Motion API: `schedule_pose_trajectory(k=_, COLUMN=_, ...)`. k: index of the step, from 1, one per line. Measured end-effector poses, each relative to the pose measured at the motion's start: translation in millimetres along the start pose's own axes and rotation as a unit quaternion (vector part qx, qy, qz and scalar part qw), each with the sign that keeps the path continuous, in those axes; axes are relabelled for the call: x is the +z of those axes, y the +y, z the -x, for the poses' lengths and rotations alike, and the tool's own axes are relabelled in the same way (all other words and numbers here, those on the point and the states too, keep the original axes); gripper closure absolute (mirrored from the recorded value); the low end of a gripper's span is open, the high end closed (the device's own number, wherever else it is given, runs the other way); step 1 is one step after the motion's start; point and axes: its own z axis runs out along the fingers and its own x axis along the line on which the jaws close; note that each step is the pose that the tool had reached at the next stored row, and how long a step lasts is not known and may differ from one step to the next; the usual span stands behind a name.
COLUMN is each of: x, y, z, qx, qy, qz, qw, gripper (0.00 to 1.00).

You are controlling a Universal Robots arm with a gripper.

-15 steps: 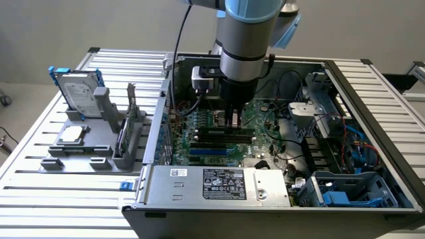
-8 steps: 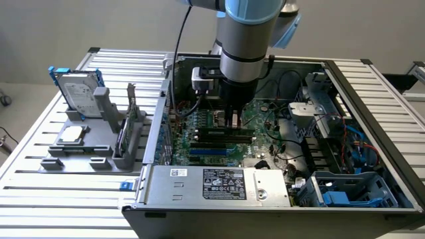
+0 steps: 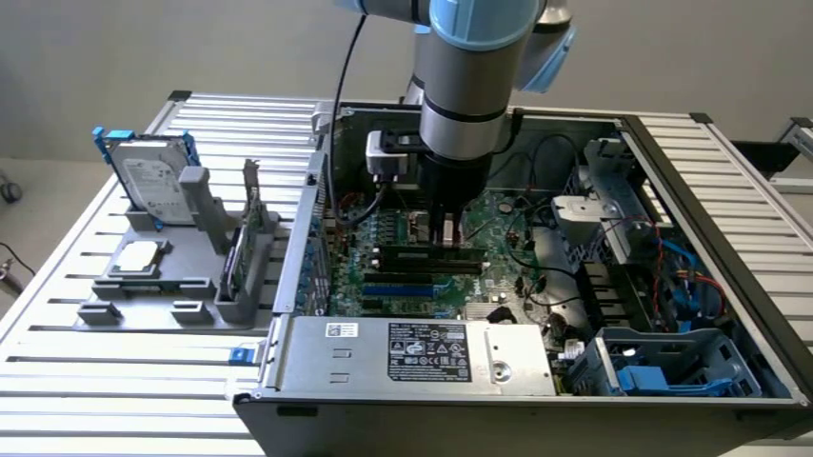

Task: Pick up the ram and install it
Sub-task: 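Insert the ram into the slot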

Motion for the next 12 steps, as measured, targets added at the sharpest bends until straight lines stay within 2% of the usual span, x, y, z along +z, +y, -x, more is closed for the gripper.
schedule_pose_trajectory(k=12, x=4.9, y=0.7, z=-0.1, qx=0.000, qy=-0.0006, qz=0.0001, qw=1.0000, gripper=0.86)
